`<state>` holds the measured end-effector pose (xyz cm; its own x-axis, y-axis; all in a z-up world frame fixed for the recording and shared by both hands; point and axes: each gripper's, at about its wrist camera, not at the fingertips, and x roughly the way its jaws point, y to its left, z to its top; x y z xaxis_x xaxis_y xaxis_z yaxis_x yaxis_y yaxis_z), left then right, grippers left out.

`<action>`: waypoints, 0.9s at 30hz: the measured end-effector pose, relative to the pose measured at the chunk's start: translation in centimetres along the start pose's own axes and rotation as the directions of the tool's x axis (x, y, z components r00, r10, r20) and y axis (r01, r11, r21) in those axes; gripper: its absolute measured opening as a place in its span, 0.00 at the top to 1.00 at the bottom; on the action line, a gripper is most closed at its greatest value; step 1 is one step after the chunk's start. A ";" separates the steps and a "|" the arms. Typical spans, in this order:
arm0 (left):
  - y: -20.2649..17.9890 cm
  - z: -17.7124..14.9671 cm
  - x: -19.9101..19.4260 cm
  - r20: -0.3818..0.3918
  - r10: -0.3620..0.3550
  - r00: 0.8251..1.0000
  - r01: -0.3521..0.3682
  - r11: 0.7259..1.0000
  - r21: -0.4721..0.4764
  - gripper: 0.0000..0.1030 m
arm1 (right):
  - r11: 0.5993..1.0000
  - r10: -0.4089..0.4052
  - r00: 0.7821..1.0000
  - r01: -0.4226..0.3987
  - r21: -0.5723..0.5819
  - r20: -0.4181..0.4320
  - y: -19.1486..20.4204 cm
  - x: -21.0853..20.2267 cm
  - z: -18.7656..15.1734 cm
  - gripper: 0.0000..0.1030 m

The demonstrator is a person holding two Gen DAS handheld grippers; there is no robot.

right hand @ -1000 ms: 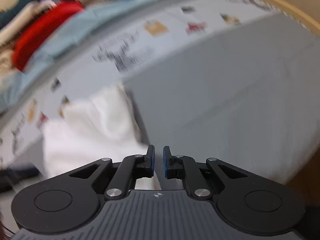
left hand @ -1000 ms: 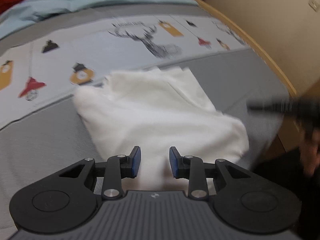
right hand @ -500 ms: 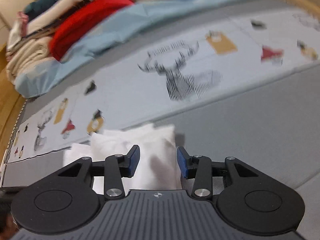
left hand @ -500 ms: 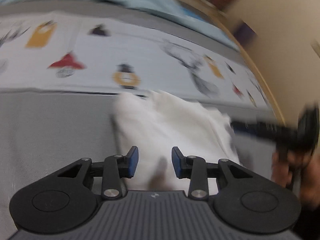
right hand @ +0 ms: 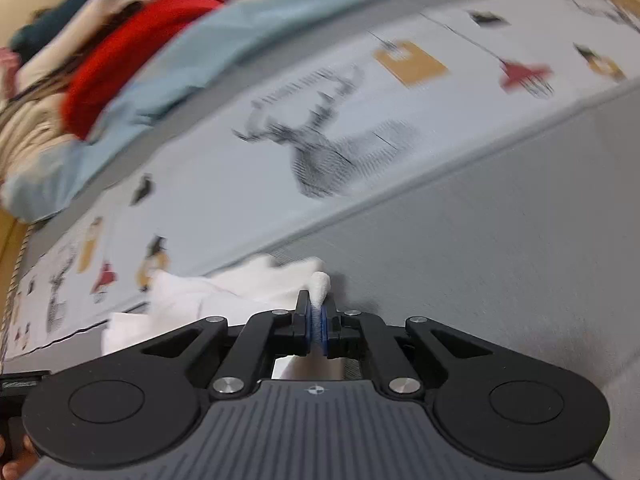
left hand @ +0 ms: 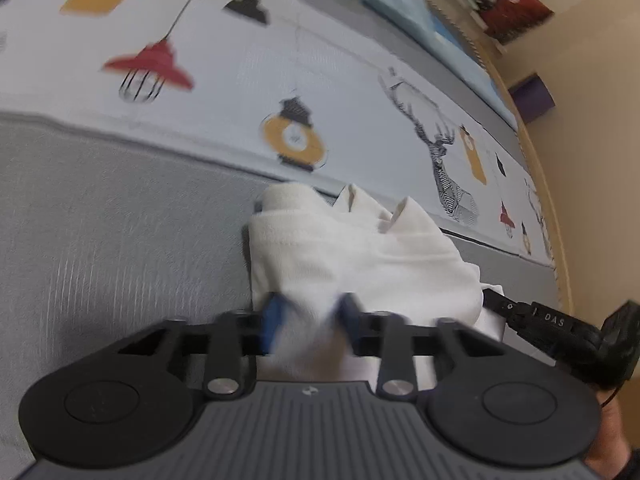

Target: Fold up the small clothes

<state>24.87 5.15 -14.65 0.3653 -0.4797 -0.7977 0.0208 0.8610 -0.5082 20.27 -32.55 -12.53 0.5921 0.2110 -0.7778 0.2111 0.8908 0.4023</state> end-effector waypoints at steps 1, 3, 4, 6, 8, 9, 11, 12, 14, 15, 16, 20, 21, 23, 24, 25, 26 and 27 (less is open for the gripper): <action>-0.5 0.0 -0.1 0.013 0.015 1.000 -0.016 0.999 0.040 0.90 | 1.000 -0.006 1.000 0.006 0.007 -0.005 -0.1 0.1 -0.1 0.96; -1.2 0.1 -1.0 0.078 0.046 0.996 -0.053 0.994 0.094 1.00 | 1.000 0.004 1.000 -0.004 -0.004 0.008 0.1 0.0 0.0 0.96; -1.3 0.1 -1.8 0.122 0.052 0.991 -0.064 0.993 0.097 1.00 | 1.000 0.010 1.000 -0.010 -0.011 0.021 0.3 -0.2 0.0 0.96; -1.4 0.4 -2.8 0.184 0.039 0.982 -0.055 0.995 0.084 1.00 | 1.000 0.022 0.998 -0.021 -0.021 0.051 0.4 -0.7 0.1 0.96; -1.4 0.4 -3.3 0.210 0.058 0.976 -0.078 0.993 0.090 1.00 | 0.999 0.027 0.996 -0.024 -0.035 0.081 0.5 -1.1 0.3 0.96; -1.3 0.4 -3.3 0.197 0.056 0.979 -0.074 0.994 0.082 1.00 | 0.999 0.023 0.996 -0.019 -0.047 0.082 0.5 -1.2 0.4 0.95; -1.2 0.2 -3.4 0.170 0.042 0.985 -0.056 0.995 0.077 0.99 | 0.994 -0.040 0.996 0.048 -0.098 0.080 1.0 -1.2 0.5 0.87; -1.5 0.0 -4.0 0.195 0.052 0.980 -0.072 0.993 0.096 0.98 | 0.989 -0.076 0.992 0.087 -0.116 0.103 1.2 -1.5 0.5 0.84; -2.2 -0.4 -5.0 0.209 0.011 0.978 -0.043 0.988 0.149 0.97 | 0.990 -0.085 0.985 0.101 -0.102 0.150 0.9 -2.8 0.6 0.84; -2.5 -0.7 -5.4 0.198 -0.035 0.980 -0.001 0.984 0.177 0.96 | 0.993 -0.055 0.985 0.070 -0.095 0.161 0.8 -3.6 0.7 0.84; -2.8 -1.0 -5.4 0.165 -0.084 0.983 0.050 0.977 0.206 0.92 | 0.994 -0.007 0.986 0.024 -0.104 0.168 0.8 -4.4 0.7 0.84; -3.7 -2.8 -1.2 -0.082 -0.006 0.997 0.032 0.949 0.314 0.82 | 0.956 0.157 0.984 -0.130 -0.262 0.084 2.2 -5.4 -0.7 0.82; -4.1 -3.2 -0.4 -0.086 0.051 0.995 -0.016 0.931 0.365 0.85 | 0.944 0.165 0.986 -0.150 -0.293 0.026 2.5 -4.7 -1.3 0.79; -4.4 -2.8 -0.6 -0.066 0.033 0.997 -0.007 0.934 0.358 0.84 | 0.937 0.059 0.992 -0.094 -0.337 -0.114 2.5 -2.1 -2.5 0.79; -4.1 -2.3 -1.1 -0.041 0.009 0.999 0.004 0.952 0.307 0.81 | 0.933 -0.016 0.989 -0.037 -0.357 -0.146 2.2 -1.1 -3.0 0.78; -3.6 -1.7 -1.7 -0.009 -0.004 1.000 0.006 0.965 0.263 0.71 | 0.935 -0.049 0.989 -0.004 -0.355 -0.141 1.9 -0.8 -3.0 0.78; -3.2 -1.3 -2.1 0.028 -0.009 1.000 0.002 0.974 0.228 0.56 | 0.945 -0.039 0.992 -0.004 -0.328 -0.124 1.7 -1.0 -2.6 0.76; -2.8 -1.0 -2.4 0.063 0.001 0.998 -0.014 0.980 0.198 0.48 | 0.956 -0.021 0.995 -0.009 -0.292 -0.098 1.3 -1.4 -2.0 0.68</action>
<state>23.03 3.70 -11.67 0.4232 -0.4671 -0.7764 0.1999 0.8839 -0.4228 18.17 -30.84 -11.91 0.5087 0.2309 -0.8294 -0.0309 0.9676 0.2504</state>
